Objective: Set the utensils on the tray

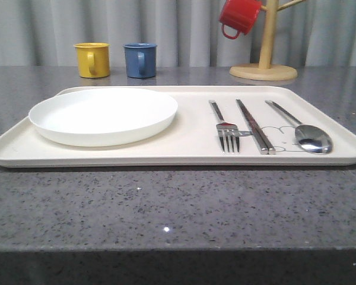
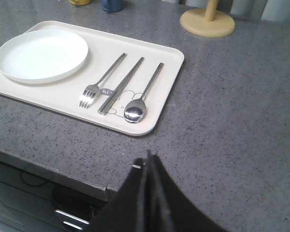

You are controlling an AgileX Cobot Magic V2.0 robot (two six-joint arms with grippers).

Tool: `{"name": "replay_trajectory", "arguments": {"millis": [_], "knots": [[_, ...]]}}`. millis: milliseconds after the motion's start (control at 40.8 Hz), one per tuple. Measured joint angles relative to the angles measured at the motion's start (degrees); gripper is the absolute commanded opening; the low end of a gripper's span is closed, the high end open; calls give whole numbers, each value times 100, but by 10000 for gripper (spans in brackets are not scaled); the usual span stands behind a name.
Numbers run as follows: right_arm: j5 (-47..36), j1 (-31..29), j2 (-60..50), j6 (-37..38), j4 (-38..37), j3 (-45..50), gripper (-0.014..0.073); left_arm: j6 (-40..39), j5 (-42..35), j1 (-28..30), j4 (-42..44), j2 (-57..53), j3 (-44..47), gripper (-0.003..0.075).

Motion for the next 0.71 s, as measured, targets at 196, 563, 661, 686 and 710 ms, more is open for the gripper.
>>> {"name": "replay_trajectory", "arguments": {"millis": [196,563,661,686,710], "knots": [[0,0,0,0,0,0,-122,22,279,0,-36,0,0,-18],[0,0,0,0,0,0,-122,51,287,0,-40,0,0,-18],[0,0,0,0,0,0,-122,51,277,0,-40,0,0,-18],[0,0,0,0,0,0,-122,51,277,0,-40,0,0,-18],[0,0,0,0,0,0,-122,51,277,0,-40,0,0,-18]]}}
